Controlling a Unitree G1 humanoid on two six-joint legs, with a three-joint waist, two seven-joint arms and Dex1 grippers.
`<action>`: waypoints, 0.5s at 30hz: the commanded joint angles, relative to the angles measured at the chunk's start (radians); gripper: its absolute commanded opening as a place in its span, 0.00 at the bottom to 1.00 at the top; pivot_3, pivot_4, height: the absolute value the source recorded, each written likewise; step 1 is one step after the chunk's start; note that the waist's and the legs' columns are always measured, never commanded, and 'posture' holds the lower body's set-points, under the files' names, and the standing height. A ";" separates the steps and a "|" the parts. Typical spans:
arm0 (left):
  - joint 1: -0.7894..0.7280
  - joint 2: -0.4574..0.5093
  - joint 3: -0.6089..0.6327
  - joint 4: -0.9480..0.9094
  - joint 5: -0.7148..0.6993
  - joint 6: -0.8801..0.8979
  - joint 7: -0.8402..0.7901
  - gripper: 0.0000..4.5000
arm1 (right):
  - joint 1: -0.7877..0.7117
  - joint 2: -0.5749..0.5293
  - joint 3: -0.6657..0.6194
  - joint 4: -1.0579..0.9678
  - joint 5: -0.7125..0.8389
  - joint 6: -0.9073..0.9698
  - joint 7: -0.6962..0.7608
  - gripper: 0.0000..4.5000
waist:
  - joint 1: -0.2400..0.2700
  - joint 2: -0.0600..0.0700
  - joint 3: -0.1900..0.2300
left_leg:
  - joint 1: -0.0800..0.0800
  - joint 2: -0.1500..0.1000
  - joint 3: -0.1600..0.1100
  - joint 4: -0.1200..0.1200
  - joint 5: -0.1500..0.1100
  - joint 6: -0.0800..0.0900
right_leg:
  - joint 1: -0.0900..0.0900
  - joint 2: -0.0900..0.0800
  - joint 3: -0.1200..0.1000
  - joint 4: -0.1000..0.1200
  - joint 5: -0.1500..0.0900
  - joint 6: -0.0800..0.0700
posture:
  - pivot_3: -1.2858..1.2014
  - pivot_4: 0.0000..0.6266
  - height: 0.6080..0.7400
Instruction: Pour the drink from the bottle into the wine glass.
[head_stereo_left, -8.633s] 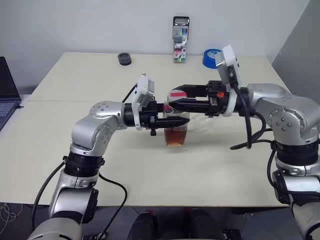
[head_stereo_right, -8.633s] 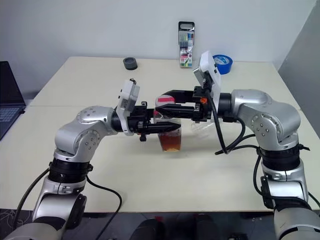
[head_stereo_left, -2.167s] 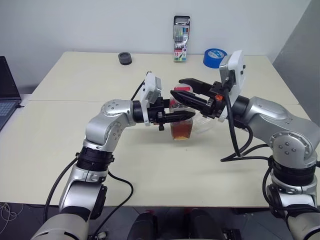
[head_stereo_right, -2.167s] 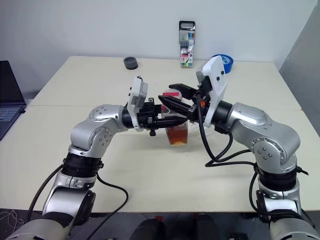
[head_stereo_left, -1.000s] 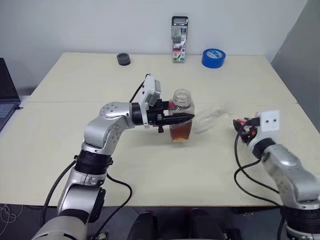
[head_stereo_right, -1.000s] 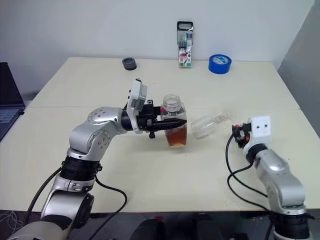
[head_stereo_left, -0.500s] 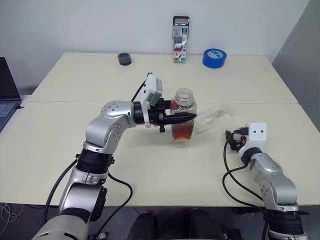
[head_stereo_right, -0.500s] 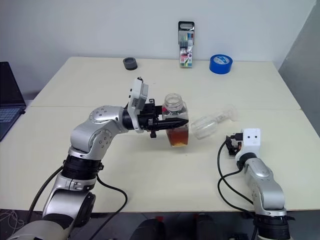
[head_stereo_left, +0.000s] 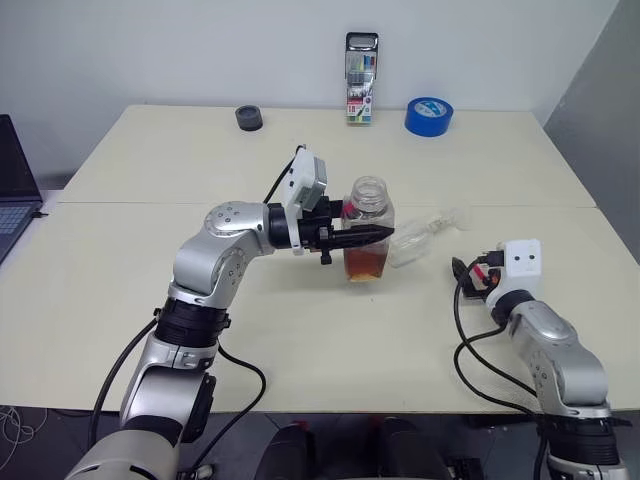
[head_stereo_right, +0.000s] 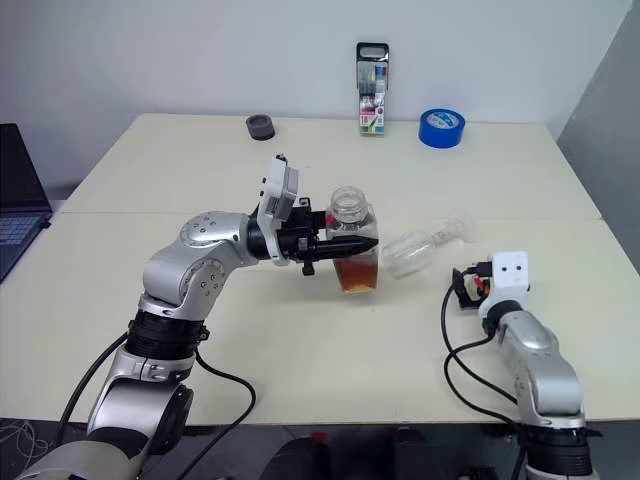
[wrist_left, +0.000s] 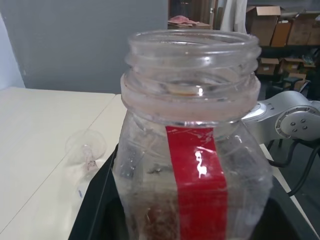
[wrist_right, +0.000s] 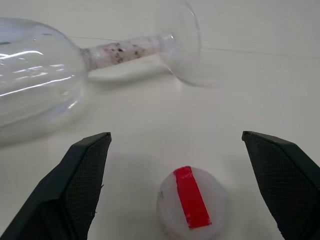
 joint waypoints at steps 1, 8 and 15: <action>-0.036 0.000 0.047 -0.011 0.011 -0.022 0.059 0.39 | -0.018 -0.082 -0.021 -0.207 0.096 0.010 0.140 0.99 | 0.000 0.000 0.000 | 0.000 0.000 0.000 0.000 0.000 0.001 | 0.000 0.000 0.000 0.000 0.000 0.000 | 0.52 0.24 1.00; -0.077 0.014 0.080 0.017 0.178 -0.004 0.354 0.39 | -0.140 -0.273 -0.214 -0.453 0.660 0.280 0.255 0.99 | 0.000 -0.001 0.000 | 0.000 0.000 -0.002 0.000 -0.002 0.003 | 0.001 0.000 -0.002 0.000 0.000 0.000 | 0.52 0.24 1.00; -0.058 -0.083 0.138 0.004 0.324 -0.009 0.733 0.39 | -0.343 -0.309 -0.143 -0.405 0.860 0.347 0.157 0.99 | 0.003 -0.001 0.000 | -0.001 0.000 -0.003 0.001 -0.002 0.003 | 0.001 -0.001 -0.003 -0.001 0.000 0.000 | 0.52 0.24 1.00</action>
